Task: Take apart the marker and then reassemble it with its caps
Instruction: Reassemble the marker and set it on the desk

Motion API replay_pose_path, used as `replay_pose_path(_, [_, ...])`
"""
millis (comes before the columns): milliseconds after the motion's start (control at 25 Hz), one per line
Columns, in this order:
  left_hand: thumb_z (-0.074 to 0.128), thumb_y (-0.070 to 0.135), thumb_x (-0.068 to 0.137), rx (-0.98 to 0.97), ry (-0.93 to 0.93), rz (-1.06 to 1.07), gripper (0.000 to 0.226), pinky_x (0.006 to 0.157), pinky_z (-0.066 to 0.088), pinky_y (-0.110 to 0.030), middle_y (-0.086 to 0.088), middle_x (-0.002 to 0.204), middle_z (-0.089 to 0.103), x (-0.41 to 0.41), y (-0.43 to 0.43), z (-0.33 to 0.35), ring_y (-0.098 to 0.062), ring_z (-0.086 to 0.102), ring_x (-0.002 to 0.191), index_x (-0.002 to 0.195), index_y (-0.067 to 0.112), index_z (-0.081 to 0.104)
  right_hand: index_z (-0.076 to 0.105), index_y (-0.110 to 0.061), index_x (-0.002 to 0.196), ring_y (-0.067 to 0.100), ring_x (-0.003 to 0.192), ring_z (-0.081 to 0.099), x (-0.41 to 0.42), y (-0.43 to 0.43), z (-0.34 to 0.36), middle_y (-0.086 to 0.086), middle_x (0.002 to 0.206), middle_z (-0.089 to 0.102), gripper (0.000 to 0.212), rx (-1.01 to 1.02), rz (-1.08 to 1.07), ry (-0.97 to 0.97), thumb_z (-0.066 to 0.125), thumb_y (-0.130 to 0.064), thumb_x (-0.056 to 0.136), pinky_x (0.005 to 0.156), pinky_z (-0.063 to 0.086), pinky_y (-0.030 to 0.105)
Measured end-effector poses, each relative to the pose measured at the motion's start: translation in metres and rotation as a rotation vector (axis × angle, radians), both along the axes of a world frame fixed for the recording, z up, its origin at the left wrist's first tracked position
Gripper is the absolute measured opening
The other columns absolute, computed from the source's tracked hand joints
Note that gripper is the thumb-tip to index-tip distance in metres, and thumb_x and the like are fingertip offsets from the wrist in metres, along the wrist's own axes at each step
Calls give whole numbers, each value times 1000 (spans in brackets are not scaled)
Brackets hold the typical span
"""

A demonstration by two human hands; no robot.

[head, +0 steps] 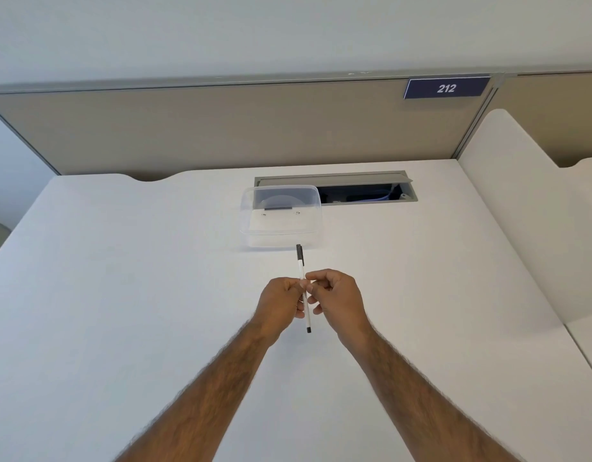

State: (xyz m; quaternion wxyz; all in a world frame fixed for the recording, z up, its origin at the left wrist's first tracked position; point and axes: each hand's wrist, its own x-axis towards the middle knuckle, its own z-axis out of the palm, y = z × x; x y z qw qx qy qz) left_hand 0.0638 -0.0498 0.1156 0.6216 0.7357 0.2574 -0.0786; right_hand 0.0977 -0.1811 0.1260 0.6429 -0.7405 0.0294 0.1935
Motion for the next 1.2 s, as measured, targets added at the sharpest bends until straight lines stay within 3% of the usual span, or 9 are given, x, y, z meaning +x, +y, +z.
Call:
replay_pose_path(160, [62,17,98,74,-15,3,20,70,64,-35,-8,76,77,9,1,-11,-16,68,66,89,6,77,74,-10,96,8,65,67,5,-1,-14,4,78,73,7,-37,9,19,72,-9,89,52,52,21])
replay_pose_path(280, [72,12,90,78,-22,63,5,64,64,-33,-6,75,79,14,2,-20,-17,74,63,93,9,72,74,-10,94,15,71,69,8,-2,-25,5,77,72,7,-52,2,44,71,-8,89,52,51,22])
replay_pose_path(400, [71,13,91,112,-5,61,6,62,64,-32,-3,73,79,18,-1,-31,-14,73,58,87,8,73,74,-10,94,18,74,67,9,-2,-39,13,83,73,17,-117,-2,55,62,-1,88,53,52,25])
replay_pose_path(520, [68,12,93,129,27,75,13,56,61,-25,-4,74,78,21,-3,-40,-11,70,52,83,6,74,75,-11,99,20,74,68,10,-1,-51,6,81,74,27,-180,-20,43,54,3,87,55,54,26])
replay_pose_path(640, [68,7,91,114,54,109,12,51,56,-19,-4,73,77,24,-4,-46,-10,71,52,79,7,73,74,-10,102,31,81,72,13,1,-62,10,86,76,24,-229,-33,18,58,-1,87,65,62,38])
replay_pose_path(760, [68,5,89,105,81,113,8,52,56,-19,-5,76,78,26,-6,-53,-10,72,54,81,4,71,74,-10,104,28,82,72,16,3,-70,5,81,74,20,-284,-23,16,64,-5,88,77,62,47])
replay_pose_path(840, [67,3,90,111,95,109,8,52,57,-19,-6,77,78,28,-8,-57,-11,72,56,83,2,71,73,-9,106,22,76,68,18,5,-75,1,78,70,20,-334,-12,8,64,-6,88,79,61,44])
replay_pose_path(1040, [62,0,90,115,110,109,9,61,64,-30,-9,80,77,31,-11,-67,-26,77,71,86,0,69,71,-12,112,9,75,61,21,10,-82,-5,85,67,24,-469,43,-36,61,-11,91,61,42,13])
replay_pose_path(1200, [59,-2,88,145,135,104,10,66,66,-38,-11,80,77,32,-13,-72,-27,78,71,85,0,69,70,-11,116,11,81,62,21,11,-83,-1,97,72,31,-528,81,-21,56,-8,89,64,42,16])
